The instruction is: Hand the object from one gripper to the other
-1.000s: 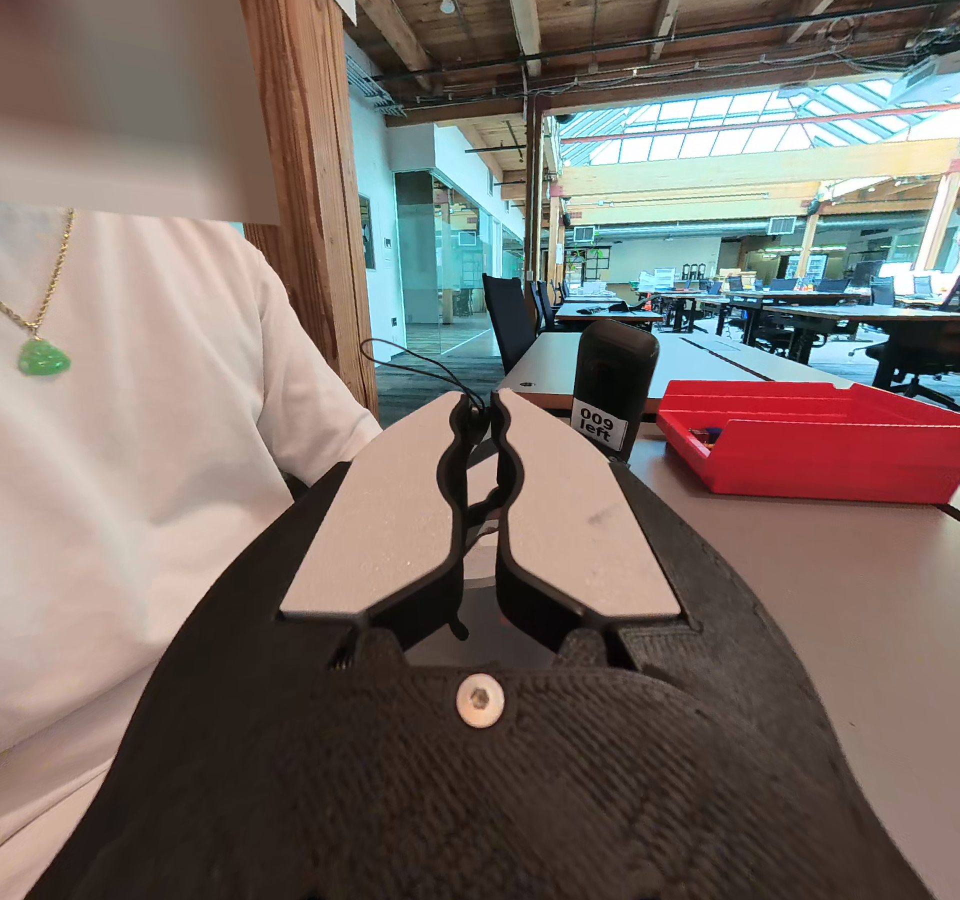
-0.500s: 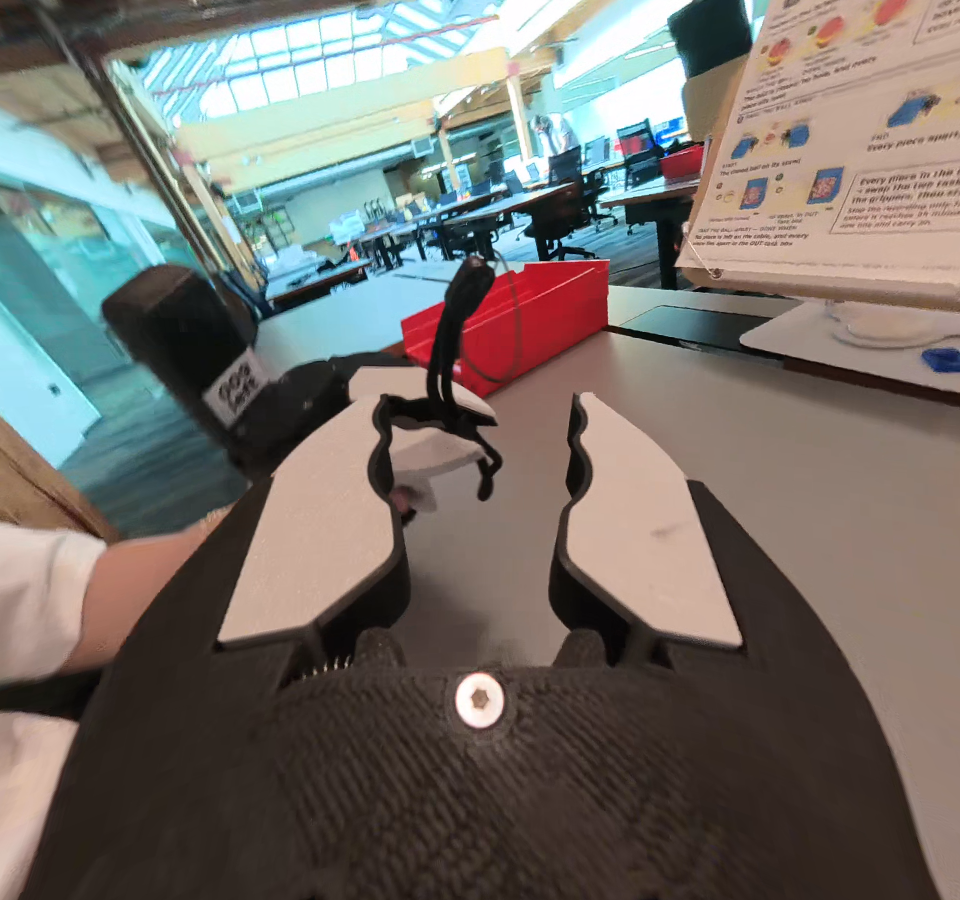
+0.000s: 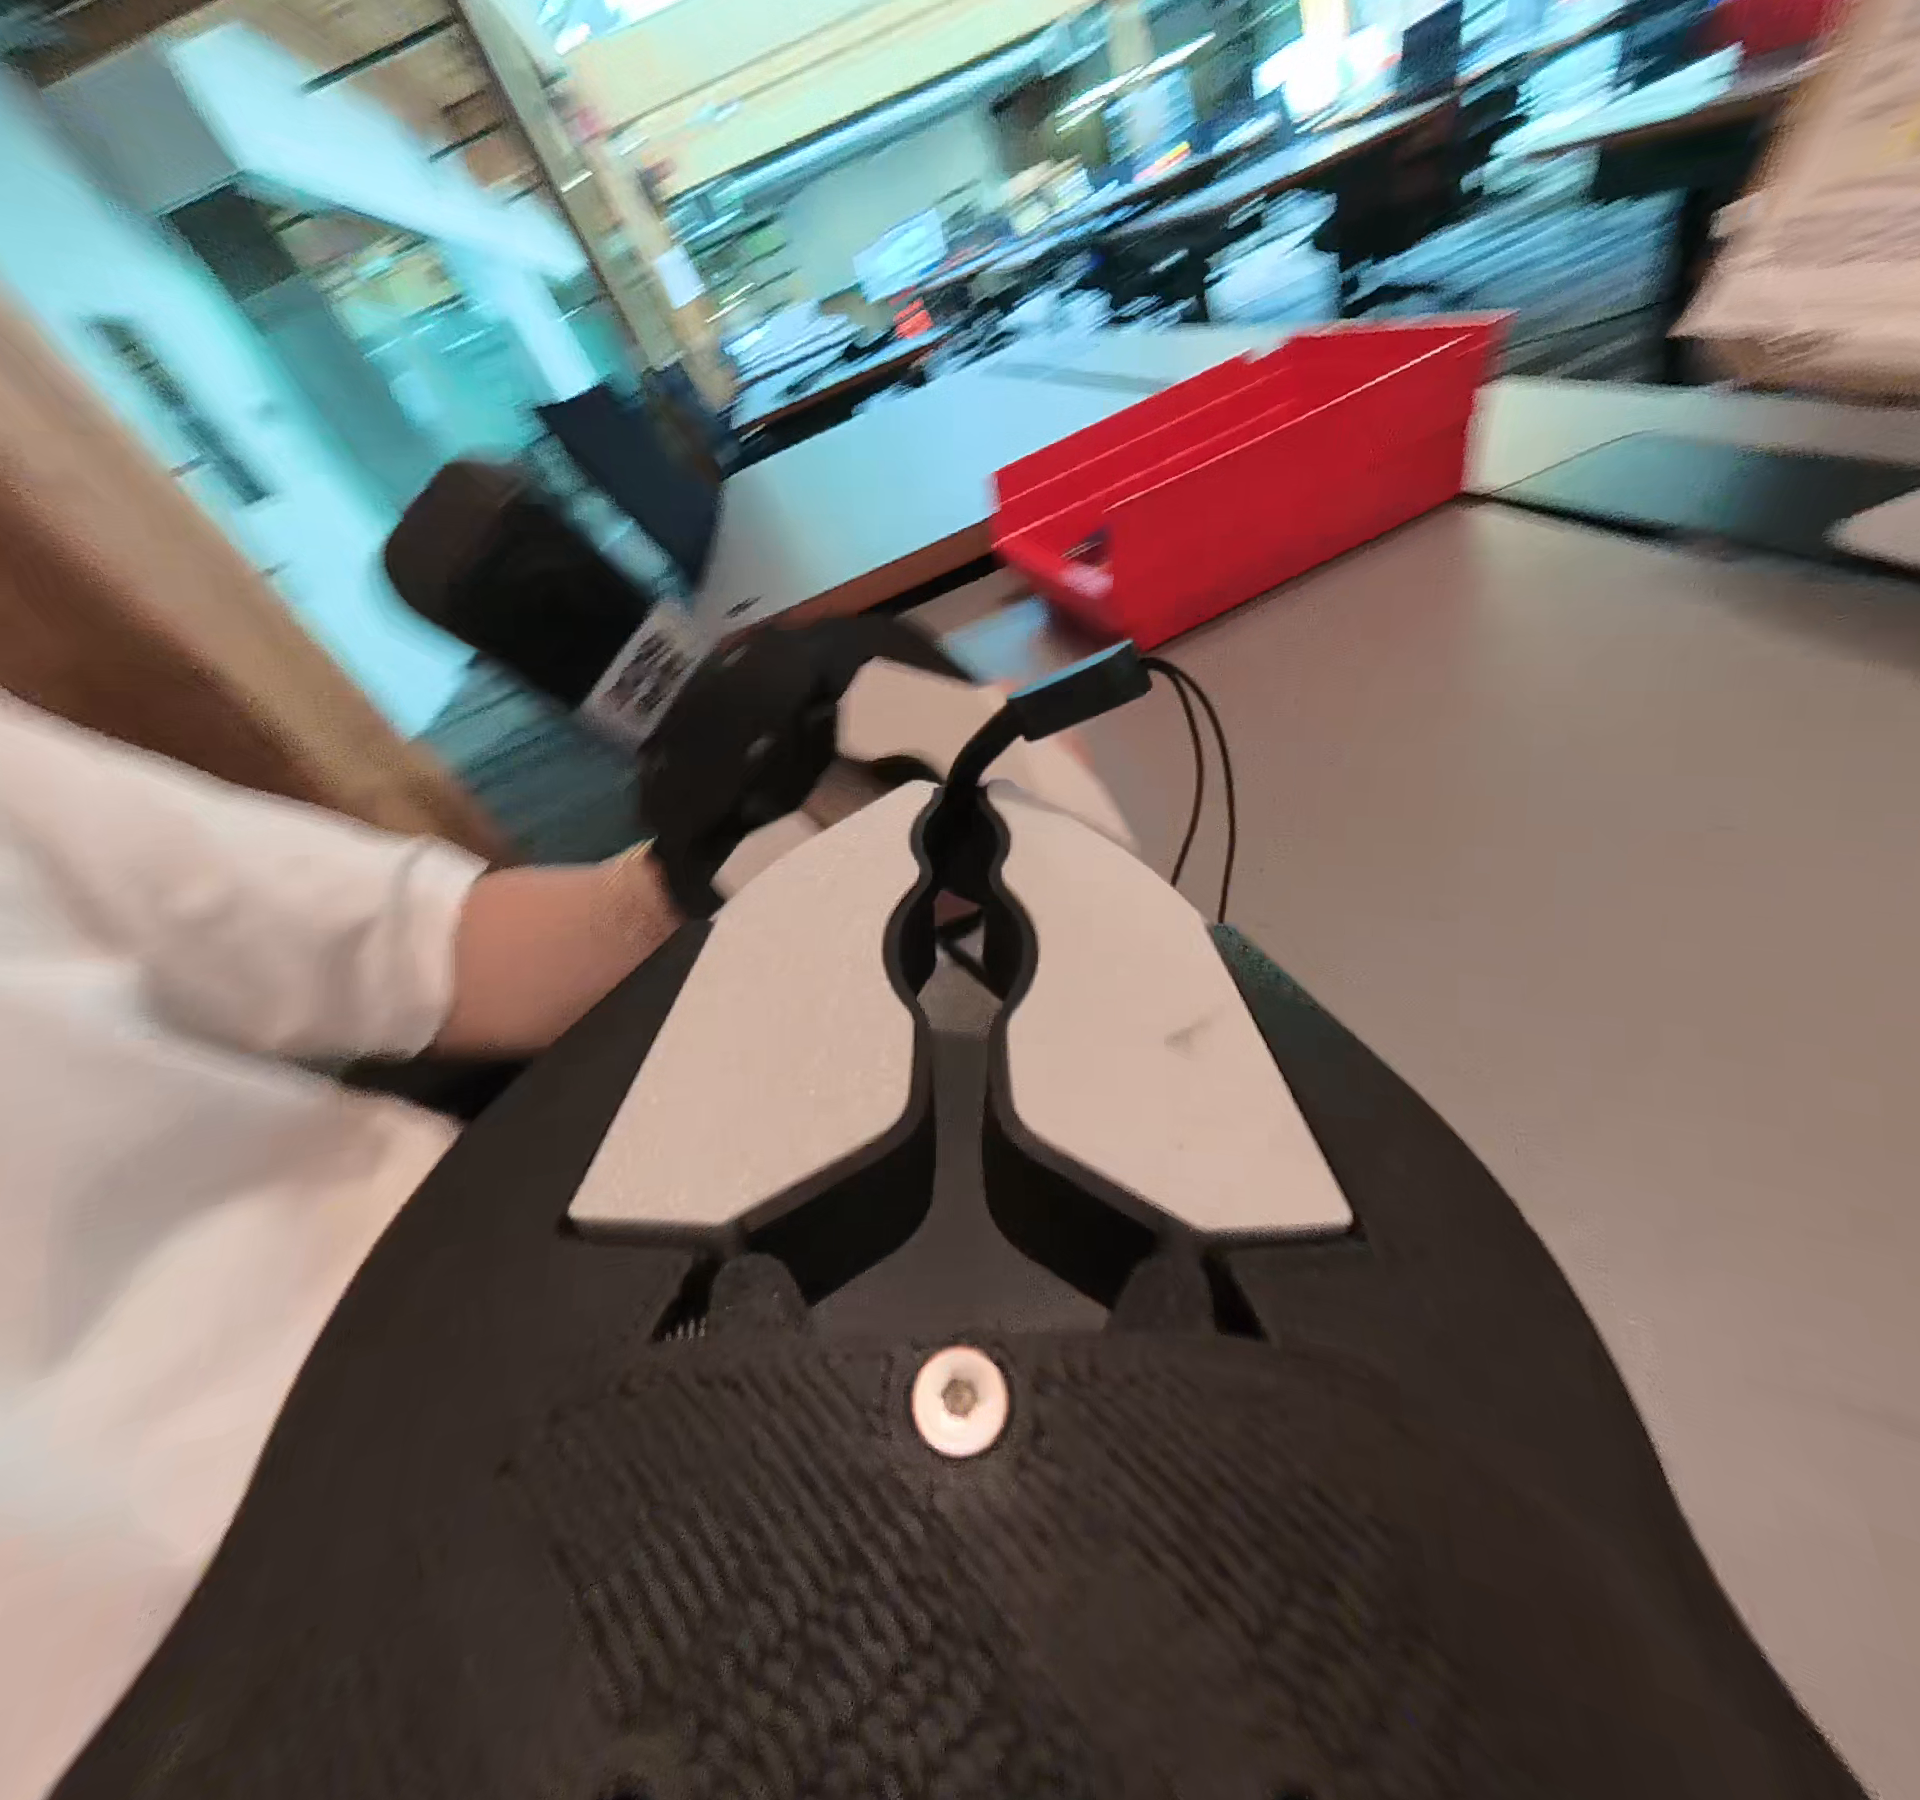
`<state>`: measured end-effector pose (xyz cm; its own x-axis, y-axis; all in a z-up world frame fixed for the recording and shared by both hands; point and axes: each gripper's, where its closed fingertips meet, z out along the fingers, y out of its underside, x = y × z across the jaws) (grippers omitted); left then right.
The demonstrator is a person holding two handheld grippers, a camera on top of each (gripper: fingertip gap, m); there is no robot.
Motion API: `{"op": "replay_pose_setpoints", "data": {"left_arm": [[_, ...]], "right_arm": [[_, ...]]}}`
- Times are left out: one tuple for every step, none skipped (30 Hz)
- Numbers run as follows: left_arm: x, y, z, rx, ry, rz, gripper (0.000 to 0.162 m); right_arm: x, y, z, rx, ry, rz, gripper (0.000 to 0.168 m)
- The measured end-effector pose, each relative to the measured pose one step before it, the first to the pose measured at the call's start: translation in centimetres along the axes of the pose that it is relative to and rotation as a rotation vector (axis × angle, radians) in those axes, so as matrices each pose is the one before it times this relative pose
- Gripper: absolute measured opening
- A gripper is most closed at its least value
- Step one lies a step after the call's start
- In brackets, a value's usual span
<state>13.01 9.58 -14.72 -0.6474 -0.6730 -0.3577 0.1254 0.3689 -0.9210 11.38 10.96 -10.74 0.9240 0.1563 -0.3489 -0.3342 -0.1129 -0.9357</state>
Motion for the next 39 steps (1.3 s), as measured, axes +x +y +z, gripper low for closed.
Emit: {"op": "replay_pose_setpoints", "data": {"left_arm": [[0.884, 0.003, -0.250, -0.0015, 0.1021, -0.0534, 0.037], [1.007, 0.105, -0.293, -0.0045, 0.1064, -0.0516, 0.038], [1.050, 0.193, -0.292, -0.0059, 0.1018, -0.0437, 0.038], [1.010, 0.280, -0.231, -0.0064, 0.0908, -0.0325, 0.036], [0.905, 0.344, -0.135, -0.0080, 0.0761, -0.0247, 0.034], [0.809, 0.312, -0.010, -0.0072, 0.0646, -0.0194, 0.034], [0.720, 0.141, 0.077, 0.0030, 0.0554, -0.0177, 0.034], [0.724, -0.082, 0.124, 0.0185, 0.0559, -0.0215, 0.036], [0.707, -0.268, 0.117, 0.0302, 0.0584, -0.0269, 0.036], [0.538, -0.343, 0.075, 0.0357, 0.0499, -0.0319, 0.036], [0.429, -0.281, 0.027, 0.0316, 0.0460, -0.0383, 0.032], [0.454, -0.157, -0.003, 0.0223, 0.0499, -0.0443, 0.027], [0.454, -0.013, -0.014, 0.0136, 0.0504, -0.0463, 0.025], [0.414, 0.115, 0.027, 0.0052, 0.0459, -0.0396, 0.025], [0.311, 0.235, 0.070, -0.0022, 0.0353, -0.0272, 0.025], [0.199, 0.313, 0.120, -0.0082, 0.0250, -0.0153, 0.025], [0.025, 0.324, 0.141, -0.0128, 0.0099, -0.0076, 0.025], [-0.113, 0.311, 0.144, -0.0155, -0.0016, -0.0016, 0.020], [-0.160, 0.295, 0.126, -0.0157, -0.0050, 0.0045, 0.013], [-0.251, 0.210, 0.094, -0.0118, -0.0125, 0.0098, 0.012], [-0.315, 0.121, 0.024, -0.0067, -0.0174, 0.0091, 0.012], [-0.281, 0.055, -0.046, -0.0031, -0.0138, 0.0065, 0.012], [-0.312, -0.074, -0.105, 0.0049, -0.0160, 0.0070, 0.012], [-0.460, -0.199, -0.171, 0.0146, -0.0266, 0.0053, 0.012], [-0.546, -0.265, -0.261, 0.0193, -0.0295, -0.0070, 0.012], [-0.453, -0.321, -0.308, 0.0213, -0.0198, -0.0251, 0.012], [-0.309, -0.433, -0.341, 0.0278, -0.0079, -0.0384, 0.012], [-0.254, -0.600, -0.355, 0.0379, -0.0036, -0.0484, 0.012], [-0.124, -0.742, -0.339, 0.0439, 0.0034, -0.0599, 0.012], [0.132, -0.745, -0.268, 0.0409, 0.0201, -0.0667, 0.012], [0.317, -0.708, -0.175, 0.0370, 0.0288, -0.0608, 0.012], [0.398, -0.653, -0.078, 0.0366, 0.0291, -0.0478, 0.012], [0.481, -0.511, 0.015, 0.0310, 0.0318, -0.0392, 0.012], [0.487, -0.326, 0.083, 0.0209, 0.0329, -0.0394, 0.012], [0.389, -0.220, 0.111, 0.0159, 0.0296, -0.0392, 0.012], [0.296, -0.218, 0.102, 0.0173, 0.0248, -0.0326, 0.012], [0.206, -0.145, 0.078, 0.0132, 0.0180, -0.0235, 0.012], [0.068, -0.008, 0.057, 0.0030, 0.0079, -0.0148, 0.012], [-0.060, 0.047, 0.044, -0.0010, -0.0006, -0.0089, 0.011]], "right_arm": [[-0.795, 0.465, -0.292, -0.0345, -0.0703, 0.0008, 0.003], [-0.568, 0.359, -0.272, -0.0222, -0.0466, -0.0081, 0.003], [-0.628, 0.416, -0.221, -0.0249, -0.0509, -0.0098, 0.002], [-0.527, 0.420, -0.156, -0.0243, -0.0444, -0.0026, 0.003], [-0.241, 0.296, -0.083, -0.0141, -0.0223, -0.0016, 0.003], [-0.248, 0.200, 0.006, -0.0069, -0.0224, -0.0050, 0.003], [-0.472, 0.202, 0.080, -0.0059, -0.0384, -0.0064, 0.003], [-0.494, 0.124, 0.118, -0.0013, -0.0391, -0.0097, 0.003], [-0.396, 0.089, 0.135, 0.0017, -0.0302, -0.0125, 0.003], [-0.432, 0.180, 0.103, -0.0060, -0.0313, -0.0144, 0.003], [-0.385, 0.261, 0.071, -0.0129, -0.0241, -0.0152, 0.003], [-0.309, 0.298, 0.059, -0.0175, -0.0160, -0.0169, 0.003], [-0.326, 0.274, 0.077, -0.0174, -0.0150, -0.0206, 0.003], [-0.332, 0.199, 0.110, -0.0136, -0.0137, -0.0251, 0.003], [-0.326, 0.161, 0.176, -0.0112, -0.0130, -0.0228, 0.003], [-0.338, 0.192, 0.233, -0.0147, -0.0160, -0.0149, 0.003], [-0.250, 0.245, 0.271, -0.0210, -0.0111, -0.0116, 0.003], [-0.159, 0.270, 0.273, -0.0222, -0.0052, -0.0134, 0.003], [-0.137, 0.250, 0.220, -0.0201, -0.0040, -0.0131, 0.003], [0.014, 0.188, 0.138, -0.0154, 0.0051, -0.0098, 0.003], [0.190, 0.118, 0.011, -0.0097, 0.0163, -0.0036, 0.002], [0.305, 0.091, -0.071, -0.0051, 0.0204, 0.0053, 0.003], [0.386, -0.004, -0.142, 0.0042, 0.0241, 0.0139, 0.003], [0.617, -0.099, -0.214, 0.0099, 0.0376, 0.0158, 0.003], [0.854, -0.177, -0.276, 0.0092, 0.0560, 0.0081, 0.005], [0.990, -0.211, -0.324, 0.0036, 0.0723, -0.0118, 0.010], [1.132, -0.234, -0.366, -0.0046, 0.0925, -0.0478, 0.021], [1.061, -0.213, -0.390, -0.0065, 0.0995, -0.0830, 0.033], [1.020, -0.093, -0.414, -0.0091, 0.1015, -0.0978, 0.038], [1.064, -0.004, -0.329, -0.0150, 0.0998, -0.1143, 0.043], [1.106, -0.050, -0.183, -0.0095, 0.1011, -0.1229, 0.048], [0.624, -0.137, -0.053, 0.0026, 0.0734, -0.1139, 0.049], [-0.083, -0.279, 0.084, 0.0141, 0.0313, -0.1094, 0.050], [-0.197, -0.437, 0.170, 0.0237, 0.0271, -0.1002, 0.054], [-0.230, -0.258, 0.232, 0.0089, 0.0200, -0.0767, 0.054], [-0.485, 0.201, 0.284, -0.0240, -0.0096, -0.0595, 0.056], [-0.290, 0.326, 0.317, -0.0347, -0.0019, -0.0379, 0.058], [-0.231, 0.122, 0.319, -0.0192, 0.0001, -0.0242, 0.058], [-0.363, -0.061, 0.300, -0.0028, -0.0081, -0.0157, 0.059]]}}
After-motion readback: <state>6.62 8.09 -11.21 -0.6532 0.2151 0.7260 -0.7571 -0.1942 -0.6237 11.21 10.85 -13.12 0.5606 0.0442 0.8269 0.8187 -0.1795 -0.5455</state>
